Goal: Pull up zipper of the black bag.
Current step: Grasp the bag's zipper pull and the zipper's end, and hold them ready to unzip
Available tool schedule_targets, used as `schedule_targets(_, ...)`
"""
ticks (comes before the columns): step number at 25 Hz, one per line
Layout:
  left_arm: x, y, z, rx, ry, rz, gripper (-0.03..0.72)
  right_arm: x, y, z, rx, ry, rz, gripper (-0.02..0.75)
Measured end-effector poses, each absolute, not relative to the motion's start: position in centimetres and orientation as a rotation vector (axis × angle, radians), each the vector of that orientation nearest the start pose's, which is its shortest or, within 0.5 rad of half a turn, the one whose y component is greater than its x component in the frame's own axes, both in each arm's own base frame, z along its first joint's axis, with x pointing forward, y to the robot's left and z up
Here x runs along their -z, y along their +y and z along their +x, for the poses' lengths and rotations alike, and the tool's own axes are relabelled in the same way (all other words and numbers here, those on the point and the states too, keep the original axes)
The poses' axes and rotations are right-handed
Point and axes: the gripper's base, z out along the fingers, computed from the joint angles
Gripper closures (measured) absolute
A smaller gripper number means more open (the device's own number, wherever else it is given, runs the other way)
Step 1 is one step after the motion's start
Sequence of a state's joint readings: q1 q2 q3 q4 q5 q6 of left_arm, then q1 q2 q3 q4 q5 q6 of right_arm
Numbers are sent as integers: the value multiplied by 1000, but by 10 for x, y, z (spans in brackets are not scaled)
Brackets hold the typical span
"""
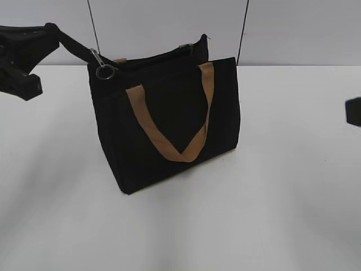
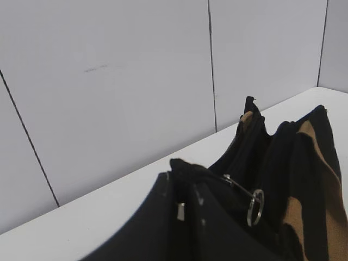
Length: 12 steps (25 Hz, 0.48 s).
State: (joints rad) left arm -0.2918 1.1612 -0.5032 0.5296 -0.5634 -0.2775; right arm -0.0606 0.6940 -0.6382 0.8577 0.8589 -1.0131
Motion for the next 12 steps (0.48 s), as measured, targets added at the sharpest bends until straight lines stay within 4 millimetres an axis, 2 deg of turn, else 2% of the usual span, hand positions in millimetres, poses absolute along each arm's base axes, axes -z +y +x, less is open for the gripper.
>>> schedule_targets(6, -269, -95, 223, 354, 1519, 577, 666, -319, 60, 171, -523, 1956, -732, 270)
schedule_targets(8, -268, -95, 225, 370, 1515, 547, 666, -319, 72, 185, -536, 1942, -768, 270)
schedule_targets(12, -262, -97, 232, 404, 1514, 503, 666, -311, 107, 213, -567, 1942, -863, 270)
